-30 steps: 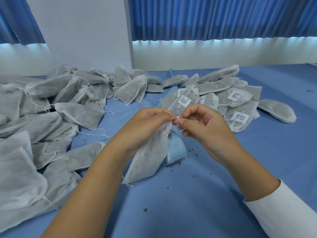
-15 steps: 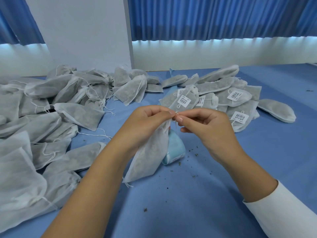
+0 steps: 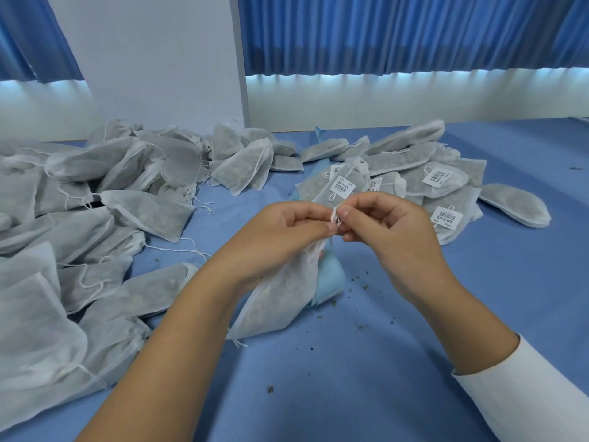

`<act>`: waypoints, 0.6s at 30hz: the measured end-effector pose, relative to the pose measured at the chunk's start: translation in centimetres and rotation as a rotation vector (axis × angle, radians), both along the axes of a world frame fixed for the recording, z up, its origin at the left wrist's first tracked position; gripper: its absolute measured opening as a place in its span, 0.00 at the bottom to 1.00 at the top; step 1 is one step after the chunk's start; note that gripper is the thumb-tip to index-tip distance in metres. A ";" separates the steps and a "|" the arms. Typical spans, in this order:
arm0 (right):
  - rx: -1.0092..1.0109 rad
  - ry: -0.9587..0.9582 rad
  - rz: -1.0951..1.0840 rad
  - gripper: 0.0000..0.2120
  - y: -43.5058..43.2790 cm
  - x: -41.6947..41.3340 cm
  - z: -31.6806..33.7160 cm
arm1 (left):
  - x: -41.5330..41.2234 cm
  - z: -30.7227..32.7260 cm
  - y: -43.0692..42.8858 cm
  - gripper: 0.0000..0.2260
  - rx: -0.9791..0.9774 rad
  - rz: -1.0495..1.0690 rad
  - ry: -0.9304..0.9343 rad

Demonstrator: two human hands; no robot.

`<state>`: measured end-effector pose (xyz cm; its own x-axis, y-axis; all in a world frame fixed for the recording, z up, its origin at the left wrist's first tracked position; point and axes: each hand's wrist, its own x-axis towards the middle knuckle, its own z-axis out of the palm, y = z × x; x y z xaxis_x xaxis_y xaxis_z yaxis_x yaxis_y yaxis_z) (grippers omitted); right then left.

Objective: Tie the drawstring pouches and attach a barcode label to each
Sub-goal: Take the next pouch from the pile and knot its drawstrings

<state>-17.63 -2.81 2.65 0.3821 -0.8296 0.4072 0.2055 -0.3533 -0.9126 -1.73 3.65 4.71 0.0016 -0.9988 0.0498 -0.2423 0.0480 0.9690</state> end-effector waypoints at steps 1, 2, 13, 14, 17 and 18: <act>0.004 -0.003 -0.003 0.05 0.0 0.0 0.0 | 0.1 0.0 0.0 0.07 0.007 -0.007 -0.013; 0.012 -0.004 -0.011 0.05 -0.1 -0.1 0.0 | 0.1 0.1 0.0 0.08 0.014 -0.007 -0.023; 0.084 -0.036 -0.030 0.04 -0.8 -0.3 0.3 | 0.2 0.4 0.0 0.10 0.056 0.130 0.009; 0.081 -0.032 -0.029 0.04 -0.8 -0.3 0.3 | 0.2 0.3 0.0 0.09 0.051 0.131 -0.015; 0.057 -0.014 -0.049 0.05 -0.9 -0.4 0.3 | 0.2 0.0 -0.2 0.12 0.022 0.134 -0.066; 0.048 -0.008 -0.066 0.05 -1.0 -0.5 0.3 | 0.2 0.0 -0.3 0.13 0.011 0.141 -0.075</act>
